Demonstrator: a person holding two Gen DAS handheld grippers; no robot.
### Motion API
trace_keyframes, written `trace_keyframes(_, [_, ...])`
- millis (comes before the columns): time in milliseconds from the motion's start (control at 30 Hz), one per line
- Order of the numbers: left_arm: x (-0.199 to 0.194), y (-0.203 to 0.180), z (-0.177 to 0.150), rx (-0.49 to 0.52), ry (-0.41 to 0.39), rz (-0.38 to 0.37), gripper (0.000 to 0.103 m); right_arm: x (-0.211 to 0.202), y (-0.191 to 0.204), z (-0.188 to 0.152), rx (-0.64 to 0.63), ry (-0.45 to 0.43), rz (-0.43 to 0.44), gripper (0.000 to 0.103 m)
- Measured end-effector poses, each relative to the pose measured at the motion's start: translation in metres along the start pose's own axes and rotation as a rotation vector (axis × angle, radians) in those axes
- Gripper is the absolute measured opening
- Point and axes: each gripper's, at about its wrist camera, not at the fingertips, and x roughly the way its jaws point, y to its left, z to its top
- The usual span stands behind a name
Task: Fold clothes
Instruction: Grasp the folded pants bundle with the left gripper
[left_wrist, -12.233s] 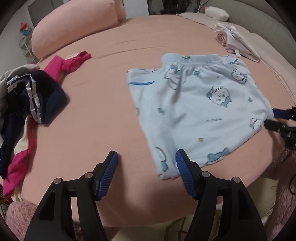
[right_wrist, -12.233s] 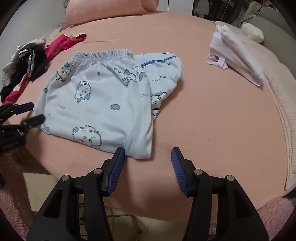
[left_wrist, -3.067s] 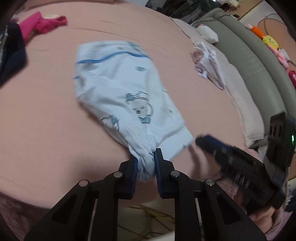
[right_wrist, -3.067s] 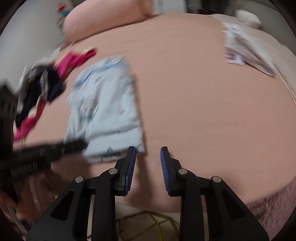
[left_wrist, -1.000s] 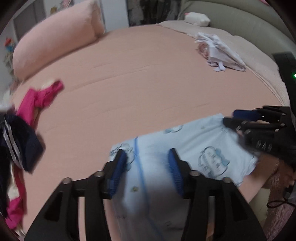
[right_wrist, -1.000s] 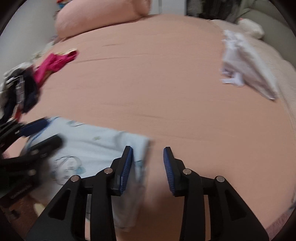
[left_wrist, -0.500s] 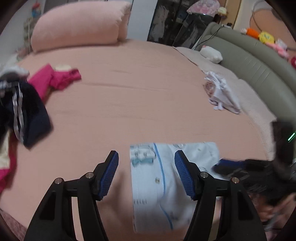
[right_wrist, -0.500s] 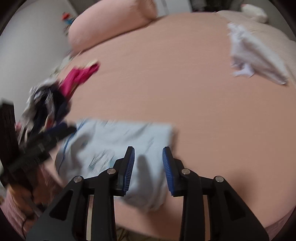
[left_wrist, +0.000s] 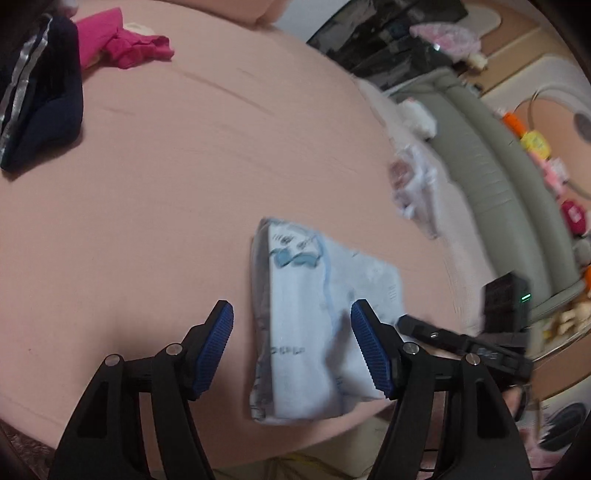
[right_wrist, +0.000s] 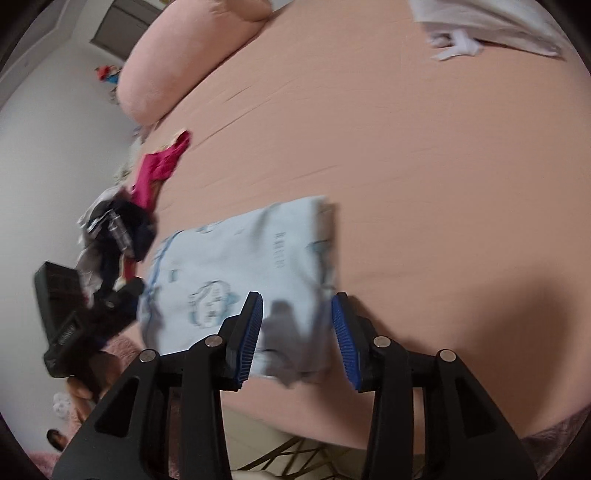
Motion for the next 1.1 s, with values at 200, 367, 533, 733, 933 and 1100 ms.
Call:
trace_keyframes(200, [0.01, 0.008, -0.013, -0.103, -0.004, -0.017, 0.073, 0.015, 0.01, -0.008, -0.048, 0.025, -0.04, 0.045])
trace_keyframes(367, [0.016, -0.001, -0.018, -0.066, -0.017, 0.017, 0.077, 0.007, 0.01, -0.018, -0.068, 0.027, -0.071, 0.046])
trace_keyframes(533, [0.021, -0.02, -0.018, 0.025, -0.042, 0.119, 0.072, 0.004, -0.001, -0.018, -0.009, 0.027, -0.057, 0.048])
trace_keyframes(733, [0.019, -0.022, -0.02, -0.071, -0.036, 0.076, 0.046, 0.007, 0.013, -0.022, -0.064, 0.015, -0.083, 0.043])
trace_keyframes(933, [0.032, -0.013, -0.012, -0.125, -0.009, 0.01, 0.052, 0.019, 0.013, -0.018, -0.049, 0.005, -0.051, 0.043])
trace_keyframes(1100, [0.026, -0.048, -0.008, -0.038, -0.033, 0.118, 0.04, 0.013, 0.026, -0.012, -0.114, -0.021, -0.069, 0.018])
